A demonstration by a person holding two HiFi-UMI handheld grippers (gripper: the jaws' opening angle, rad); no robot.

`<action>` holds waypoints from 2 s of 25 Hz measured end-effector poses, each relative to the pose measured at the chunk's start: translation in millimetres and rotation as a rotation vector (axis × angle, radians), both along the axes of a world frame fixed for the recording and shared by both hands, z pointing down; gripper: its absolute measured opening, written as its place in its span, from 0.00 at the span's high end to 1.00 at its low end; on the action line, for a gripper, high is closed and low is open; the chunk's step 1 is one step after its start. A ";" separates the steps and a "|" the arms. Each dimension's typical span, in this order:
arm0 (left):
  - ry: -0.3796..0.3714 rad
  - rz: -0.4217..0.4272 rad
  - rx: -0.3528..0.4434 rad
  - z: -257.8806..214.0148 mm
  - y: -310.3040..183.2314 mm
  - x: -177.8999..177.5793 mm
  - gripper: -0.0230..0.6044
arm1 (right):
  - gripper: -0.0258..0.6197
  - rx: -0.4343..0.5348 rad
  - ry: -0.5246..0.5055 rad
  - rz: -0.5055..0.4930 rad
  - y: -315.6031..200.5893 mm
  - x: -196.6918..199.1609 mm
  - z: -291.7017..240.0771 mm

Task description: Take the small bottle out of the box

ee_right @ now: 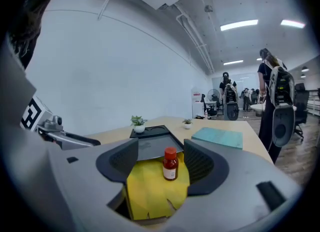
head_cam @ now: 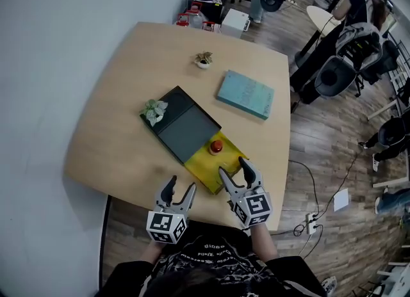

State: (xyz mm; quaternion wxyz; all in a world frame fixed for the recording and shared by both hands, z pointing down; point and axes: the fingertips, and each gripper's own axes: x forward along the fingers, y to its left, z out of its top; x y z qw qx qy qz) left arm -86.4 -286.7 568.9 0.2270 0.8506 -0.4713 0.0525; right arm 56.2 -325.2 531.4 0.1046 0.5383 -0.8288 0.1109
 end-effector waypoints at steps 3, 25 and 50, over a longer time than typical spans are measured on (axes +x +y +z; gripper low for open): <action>-0.001 -0.024 -0.006 0.9 4.8 -2.4 0.55 | 0.51 0.017 0.021 -0.037 -10.8 -3.5 -4.8; -0.141 -0.107 -0.011 -0.2 30.4 -24.1 0.55 | 0.53 -0.100 0.084 -0.178 -78.1 -28.3 67.9; -0.165 -0.110 0.007 -16.1 43.2 -30.0 0.55 | 0.72 -0.117 0.169 -0.176 -83.0 -27.6 89.3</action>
